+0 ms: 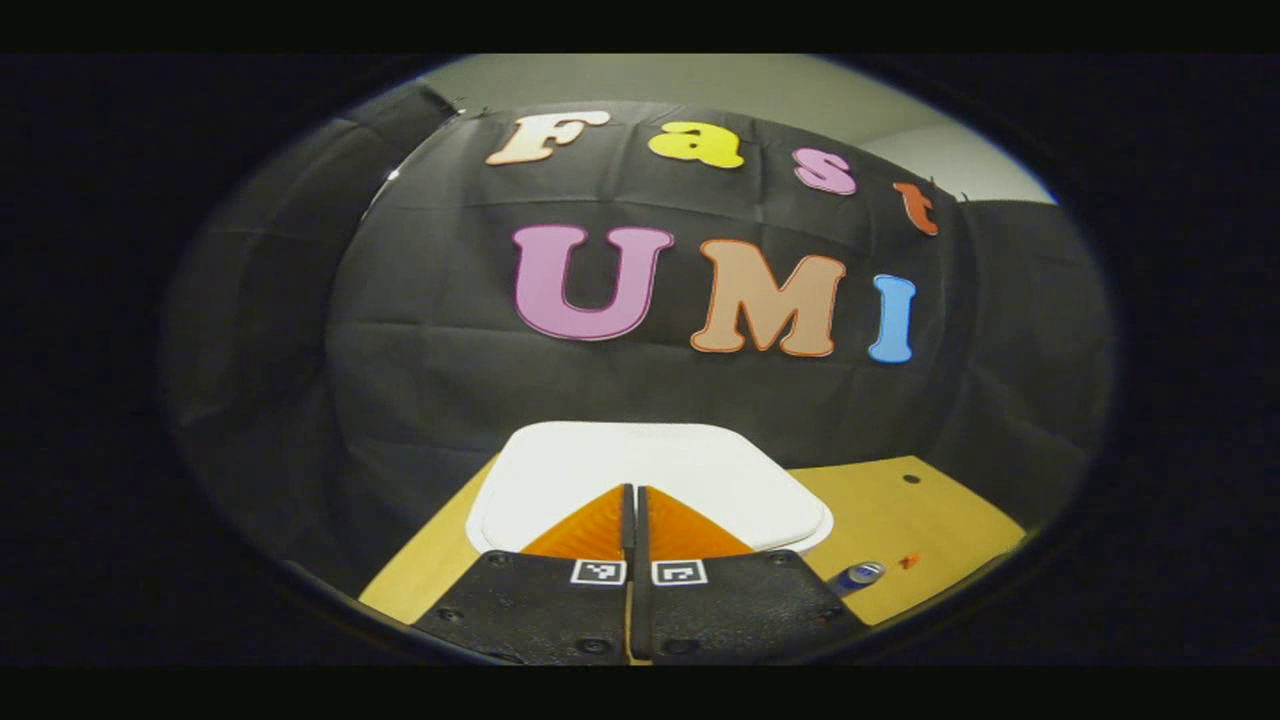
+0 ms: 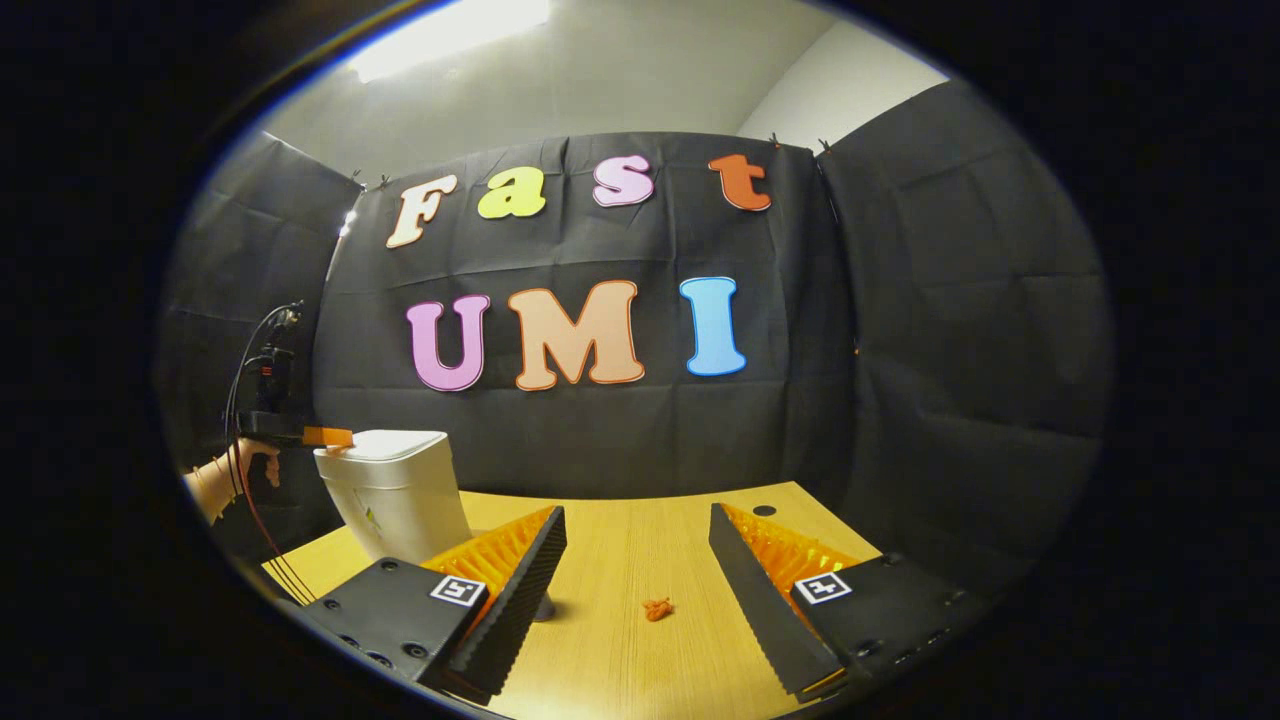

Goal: Press the lid of the desktop garbage bin to open it, pick up the crumpled paper on the desktop and throw it into the bin, then pick up the pop can on the desktop and drop it into the bin, and finally close the garbage bin lid.

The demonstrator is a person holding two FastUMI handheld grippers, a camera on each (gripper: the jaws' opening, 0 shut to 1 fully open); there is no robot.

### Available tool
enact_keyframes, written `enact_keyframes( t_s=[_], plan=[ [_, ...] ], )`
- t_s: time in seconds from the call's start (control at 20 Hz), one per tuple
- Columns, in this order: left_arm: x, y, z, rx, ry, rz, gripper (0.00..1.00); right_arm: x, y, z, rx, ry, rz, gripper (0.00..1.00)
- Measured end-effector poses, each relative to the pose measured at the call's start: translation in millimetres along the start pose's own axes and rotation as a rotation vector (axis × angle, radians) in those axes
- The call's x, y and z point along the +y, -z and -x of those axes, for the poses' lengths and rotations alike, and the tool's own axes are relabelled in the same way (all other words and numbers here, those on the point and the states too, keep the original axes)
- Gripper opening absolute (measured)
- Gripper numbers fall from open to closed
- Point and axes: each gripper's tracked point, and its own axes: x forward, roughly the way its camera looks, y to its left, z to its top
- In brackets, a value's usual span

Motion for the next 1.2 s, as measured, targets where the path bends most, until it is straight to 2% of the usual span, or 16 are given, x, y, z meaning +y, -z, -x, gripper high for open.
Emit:
enact_keyframes(
  t_s=[0.1, 0.3, 0.45, 0.5, 0.7, 0.8, 1.0, 1.2],
  plan=[
    [-10.6, -38.6, 9.3, -0.104, 0.001, -0.021, 0.0, -5.7, 0.0, 2.1, 0.0, 0.011, -0.011, 0.96],
    [-47.3, -112.9, 42.1, -0.304, 0.078, 0.018, 0.0, -12.9, 6.9, -0.9, 0.009, 0.022, -0.014, 0.96],
    [-70.1, -124.2, 72.3, -0.363, 0.106, 0.019, 0.0, -11.1, 15.3, -14.7, 0.027, -0.005, -0.011, 0.96],
    [-78.8, -121.2, 83.0, -0.368, 0.119, 0.02, 0.05, -9.2, 17.8, -21.2, 0.03, -0.02, -0.01, 0.96],
    [-104.9, -106.8, 105.5, -0.406, 0.152, 0.007, 0.99, -2.2, 46.1, -57.9, 0.09, -0.095, -0.032, 0.96],
    [-113.8, -93.2, 124.7, -0.408, 0.136, 0.04, 0.92, -1.1, 63.7, -78.3, 0.123, -0.128, -0.066, 0.96],
    [-118.7, -60.7, 145.8, -0.384, 0.075, 0.133, 0.93, -11.3, 121.6, -126.6, 0.249, -0.139, -0.08, 0.96],
    [-107.8, -18.9, 148.1, -0.321, -0.019, 0.211, 0.92, -23.5, 186.4, -174.6, 0.377, -0.122, -0.013, 0.96]
  ],
)
